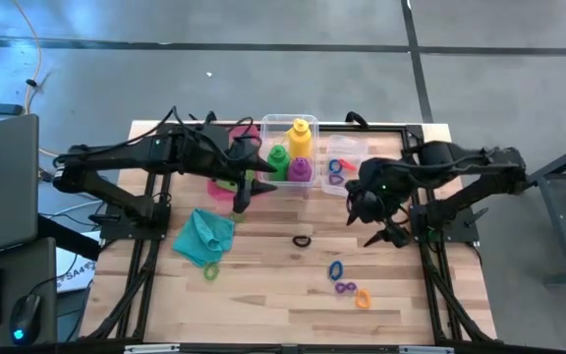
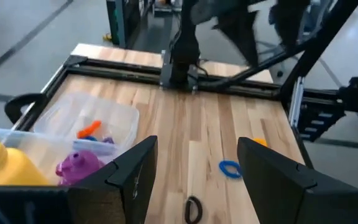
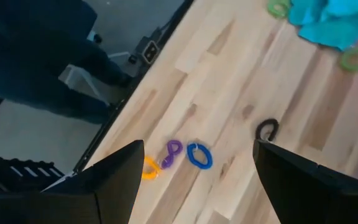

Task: Pick & Place Sports Items
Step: Put the blue spring keychain into the right transparent bin

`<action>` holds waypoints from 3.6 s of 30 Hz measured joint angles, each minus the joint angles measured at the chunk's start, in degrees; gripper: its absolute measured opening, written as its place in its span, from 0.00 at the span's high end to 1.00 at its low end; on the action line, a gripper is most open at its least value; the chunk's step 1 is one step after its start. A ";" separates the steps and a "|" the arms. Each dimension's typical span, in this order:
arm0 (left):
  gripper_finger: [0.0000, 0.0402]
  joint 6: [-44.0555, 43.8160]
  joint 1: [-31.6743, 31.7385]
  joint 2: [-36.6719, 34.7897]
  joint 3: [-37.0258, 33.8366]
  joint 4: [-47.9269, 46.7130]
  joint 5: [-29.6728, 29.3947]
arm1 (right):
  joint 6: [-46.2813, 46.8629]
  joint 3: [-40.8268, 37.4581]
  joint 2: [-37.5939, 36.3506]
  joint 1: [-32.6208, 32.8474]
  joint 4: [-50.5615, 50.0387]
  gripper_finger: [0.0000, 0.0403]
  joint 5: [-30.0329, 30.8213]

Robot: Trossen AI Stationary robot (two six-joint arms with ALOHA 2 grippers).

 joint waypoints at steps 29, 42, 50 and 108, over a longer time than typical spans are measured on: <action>0.46 -1.26 -0.96 0.78 -0.02 -0.26 0.18 | -4.97 -7.98 12.96 6.12 11.68 0.27 2.21; 0.46 -1.26 -0.96 0.78 -0.02 -0.29 0.13 | -4.93 -27.20 12.74 11.20 24.57 0.27 6.97; 0.46 -2.57 -0.94 0.76 -0.02 -0.29 -0.03 | -3.54 -34.15 12.66 13.05 36.40 0.27 9.49; 0.46 -6.59 -0.90 0.74 -0.02 1.60 -1.90 | 1.34 -56.17 15.04 13.00 67.56 0.71 13.69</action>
